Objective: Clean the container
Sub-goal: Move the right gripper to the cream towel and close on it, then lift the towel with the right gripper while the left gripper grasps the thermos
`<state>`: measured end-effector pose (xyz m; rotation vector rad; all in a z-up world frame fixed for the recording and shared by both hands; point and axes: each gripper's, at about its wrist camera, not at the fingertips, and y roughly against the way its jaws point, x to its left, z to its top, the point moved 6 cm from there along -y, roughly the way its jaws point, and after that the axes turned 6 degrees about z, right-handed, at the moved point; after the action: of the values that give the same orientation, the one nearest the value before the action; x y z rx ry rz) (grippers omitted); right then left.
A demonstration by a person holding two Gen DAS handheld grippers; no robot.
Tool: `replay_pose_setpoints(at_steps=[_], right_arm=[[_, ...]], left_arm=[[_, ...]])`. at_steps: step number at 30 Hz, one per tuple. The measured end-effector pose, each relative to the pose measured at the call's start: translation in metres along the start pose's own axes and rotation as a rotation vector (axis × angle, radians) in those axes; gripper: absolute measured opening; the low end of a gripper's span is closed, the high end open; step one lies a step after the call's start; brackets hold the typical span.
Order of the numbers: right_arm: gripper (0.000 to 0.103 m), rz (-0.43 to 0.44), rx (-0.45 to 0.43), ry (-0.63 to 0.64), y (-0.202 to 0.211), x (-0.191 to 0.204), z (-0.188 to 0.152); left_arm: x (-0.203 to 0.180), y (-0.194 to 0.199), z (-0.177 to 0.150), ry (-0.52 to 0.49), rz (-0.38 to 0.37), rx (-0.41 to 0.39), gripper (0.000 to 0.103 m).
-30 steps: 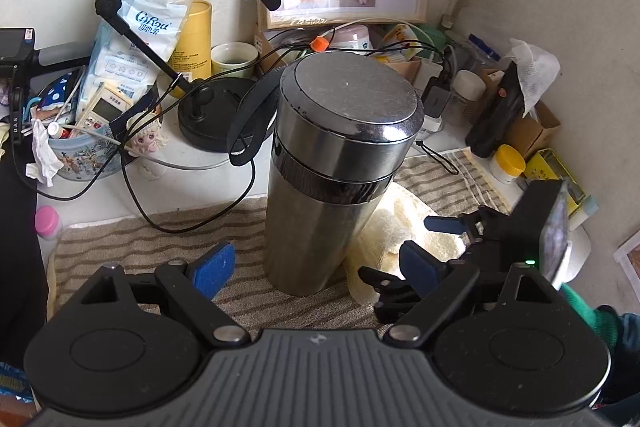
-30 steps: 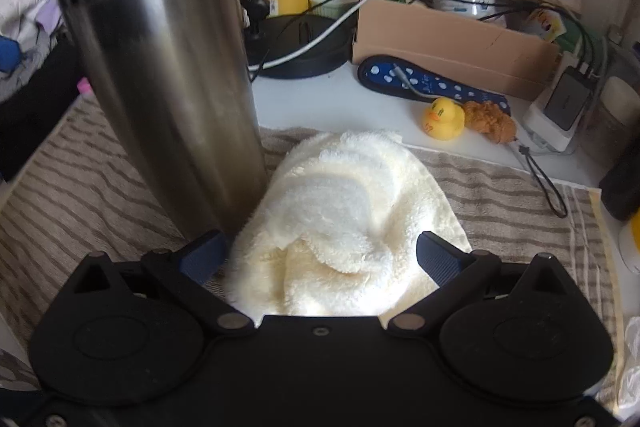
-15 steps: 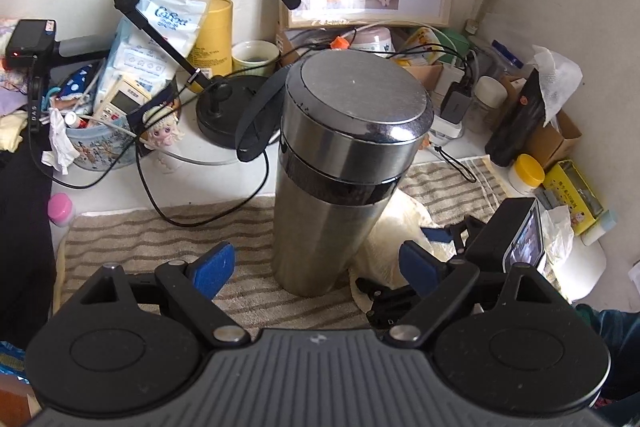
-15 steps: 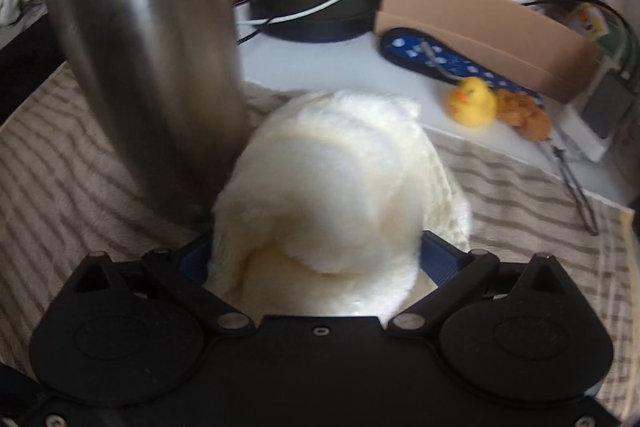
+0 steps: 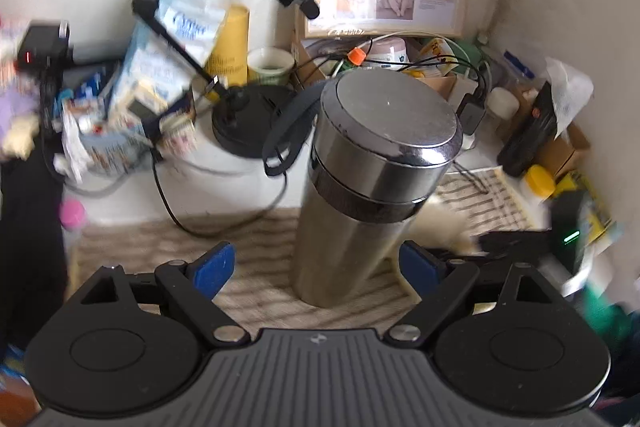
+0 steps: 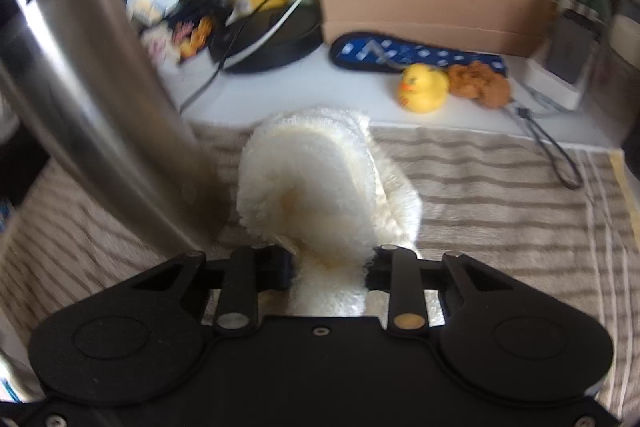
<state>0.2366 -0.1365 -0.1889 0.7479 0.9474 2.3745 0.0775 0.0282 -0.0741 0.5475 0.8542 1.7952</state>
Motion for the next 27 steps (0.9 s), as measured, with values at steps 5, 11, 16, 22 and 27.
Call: replay_pose_setpoints(at_steps=[5, 11, 16, 22, 27], right_arm=[[0.027, 0.058, -0.084, -0.168, 0.037, -0.018, 0.008], [0.028, 0.085, -0.215, -0.28, 0.089, -0.026, 0.028], [0.028, 0.113, -0.295, -0.269, 0.121, -0.005, 0.05], [0.028, 0.147, -0.358, -0.161, 0.15, 0.036, 0.083], [0.028, 0.157, -0.365, -0.077, 0.156, 0.067, 0.106]], left_arm=[[-0.006, 0.0, 0.004, -0.094, -0.047, -0.066, 0.089], [-0.014, -0.005, 0.007, -0.17, -0.11, -0.157, 0.089], [-0.025, -0.015, 0.01, -0.223, -0.137, -0.243, 0.089], [-0.032, -0.026, 0.012, -0.266, -0.152, -0.304, 0.089], [-0.032, -0.031, 0.011, -0.266, -0.155, -0.325, 0.089]])
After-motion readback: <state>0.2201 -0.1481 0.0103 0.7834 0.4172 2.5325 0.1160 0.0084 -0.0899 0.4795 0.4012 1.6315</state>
